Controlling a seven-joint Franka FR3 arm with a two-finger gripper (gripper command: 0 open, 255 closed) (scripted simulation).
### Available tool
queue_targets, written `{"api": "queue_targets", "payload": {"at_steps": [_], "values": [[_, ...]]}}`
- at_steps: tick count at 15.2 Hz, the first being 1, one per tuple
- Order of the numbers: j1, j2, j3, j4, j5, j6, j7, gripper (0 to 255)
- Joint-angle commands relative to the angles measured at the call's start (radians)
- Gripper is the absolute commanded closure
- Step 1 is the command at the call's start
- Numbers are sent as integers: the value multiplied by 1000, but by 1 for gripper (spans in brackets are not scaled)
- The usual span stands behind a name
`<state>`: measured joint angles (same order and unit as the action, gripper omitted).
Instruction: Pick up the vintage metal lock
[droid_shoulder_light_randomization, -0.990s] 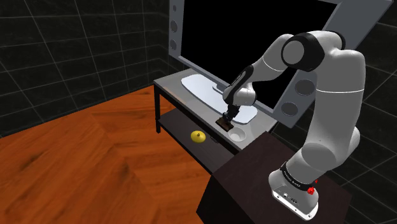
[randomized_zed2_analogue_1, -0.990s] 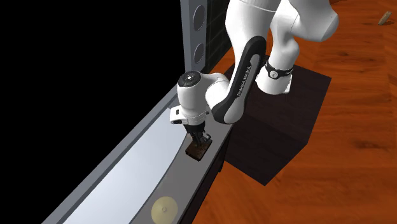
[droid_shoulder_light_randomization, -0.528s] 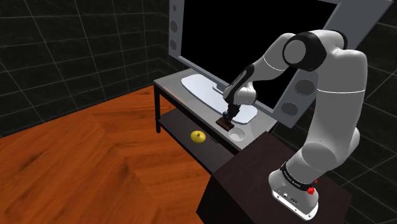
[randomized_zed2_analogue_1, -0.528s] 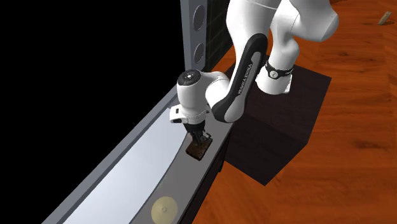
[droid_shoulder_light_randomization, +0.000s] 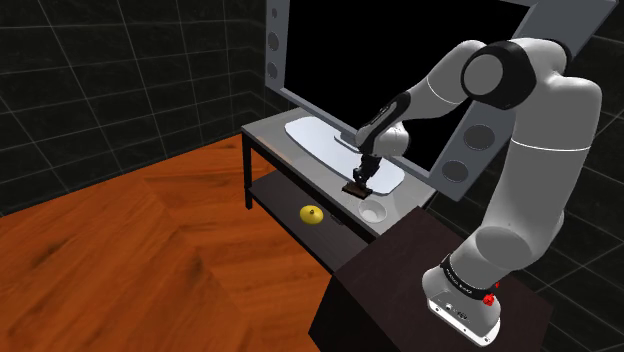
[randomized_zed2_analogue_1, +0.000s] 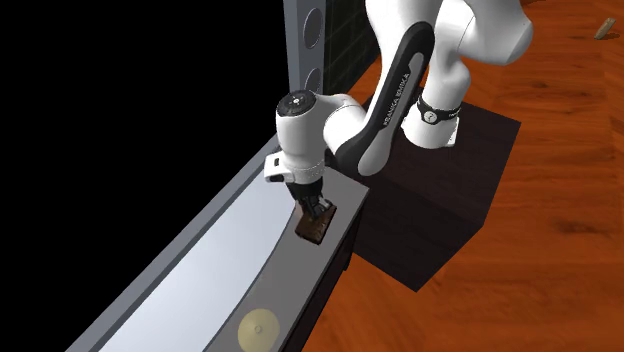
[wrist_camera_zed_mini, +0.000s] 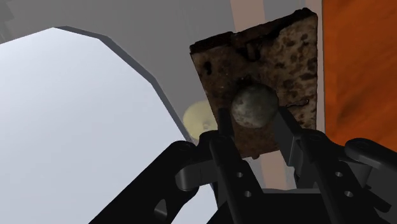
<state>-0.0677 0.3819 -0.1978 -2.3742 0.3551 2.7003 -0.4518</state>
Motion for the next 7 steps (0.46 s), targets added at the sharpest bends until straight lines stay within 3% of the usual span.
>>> {"api": "queue_targets", "payload": {"at_steps": [1, 7], "values": [[11, -29, -13, -6, -18, -22, 16, 255], [27, -86, -38, -16, -57, -68, 47, 255]]}}
